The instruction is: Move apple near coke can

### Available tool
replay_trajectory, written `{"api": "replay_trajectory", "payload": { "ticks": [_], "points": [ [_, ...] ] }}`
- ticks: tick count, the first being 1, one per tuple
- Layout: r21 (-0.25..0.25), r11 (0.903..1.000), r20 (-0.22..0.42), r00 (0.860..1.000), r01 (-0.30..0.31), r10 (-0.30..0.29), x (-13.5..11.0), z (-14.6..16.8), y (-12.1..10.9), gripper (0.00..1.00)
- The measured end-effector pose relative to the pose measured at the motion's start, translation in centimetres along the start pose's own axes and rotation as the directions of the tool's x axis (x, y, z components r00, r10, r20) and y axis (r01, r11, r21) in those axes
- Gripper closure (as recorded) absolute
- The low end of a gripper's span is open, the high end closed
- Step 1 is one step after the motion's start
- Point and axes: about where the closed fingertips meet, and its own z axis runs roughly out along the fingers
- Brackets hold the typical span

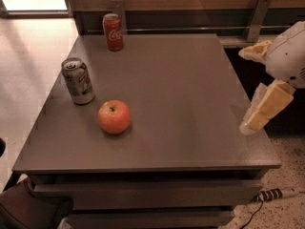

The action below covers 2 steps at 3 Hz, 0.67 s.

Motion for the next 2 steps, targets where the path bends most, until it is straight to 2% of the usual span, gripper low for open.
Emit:
{"api": "replay_trajectory", "payload": {
  "ticks": [1, 2],
  "points": [
    [-0.056, 0.9983, 0.216, 0.976, 0.015, -0.002, -1.3, 4.7, 1.1, 0.00],
    [-0.078, 0.9968, 0.438, 0.899, 0.020, 0.016, -5.1, 6.5, 2.9, 0.00]
  ]
}}
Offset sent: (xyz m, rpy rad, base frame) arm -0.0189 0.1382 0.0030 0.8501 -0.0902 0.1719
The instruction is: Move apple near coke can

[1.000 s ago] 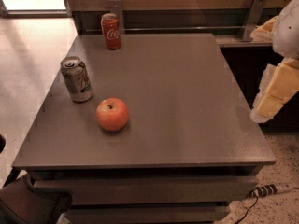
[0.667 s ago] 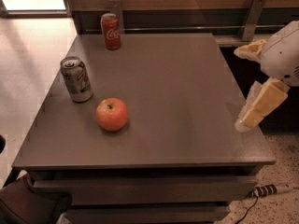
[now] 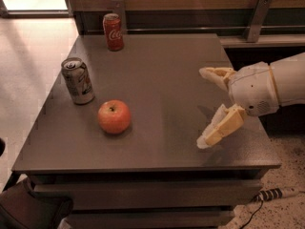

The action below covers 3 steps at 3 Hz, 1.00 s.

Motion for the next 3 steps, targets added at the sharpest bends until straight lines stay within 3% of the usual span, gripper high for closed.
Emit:
{"api": "replay_trajectory", "payload": {
  "ticks": [1, 2, 3],
  "points": [
    [0.012, 0.9996, 0.142, 0.990, -0.027, 0.025, -3.3, 1.7, 1.0, 0.00],
    [0.027, 0.9993, 0.144, 0.989, -0.025, 0.021, -4.5, 2.0, 1.3, 0.00],
    [0.022, 0.9996, 0.104, 0.994, -0.015, 0.013, -4.8, 3.6, 1.5, 0.00]
  ]
}}
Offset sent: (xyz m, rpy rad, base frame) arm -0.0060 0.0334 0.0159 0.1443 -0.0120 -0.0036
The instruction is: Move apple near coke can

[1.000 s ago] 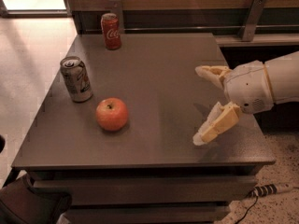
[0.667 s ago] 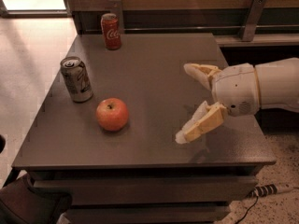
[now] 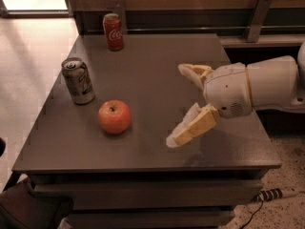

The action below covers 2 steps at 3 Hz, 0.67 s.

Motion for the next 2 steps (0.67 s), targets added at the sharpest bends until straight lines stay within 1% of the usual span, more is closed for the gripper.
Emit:
{"api": "replay_trajectory", "payload": {
  "ticks": [1, 2],
  "points": [
    [-0.018, 0.9998, -0.001, 1.000, 0.007, -0.007, 0.1, 3.2, 0.4, 0.00],
    [-0.048, 0.9988, 0.022, 1.000, 0.006, -0.005, -0.2, 6.0, 1.2, 0.00]
  ]
}}
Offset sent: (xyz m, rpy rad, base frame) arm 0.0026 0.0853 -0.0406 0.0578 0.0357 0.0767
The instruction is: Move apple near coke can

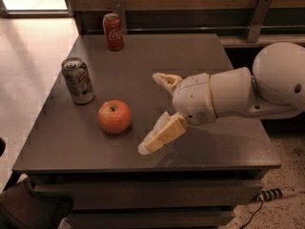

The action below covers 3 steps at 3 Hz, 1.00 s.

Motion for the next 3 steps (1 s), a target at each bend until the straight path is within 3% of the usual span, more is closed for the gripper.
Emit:
{"api": "replay_trajectory", "payload": {
  "ticks": [3],
  "points": [
    [-0.043, 0.9985, -0.015, 0.999, -0.035, 0.035, 0.4, 7.0, 0.8, 0.00]
  ]
}}
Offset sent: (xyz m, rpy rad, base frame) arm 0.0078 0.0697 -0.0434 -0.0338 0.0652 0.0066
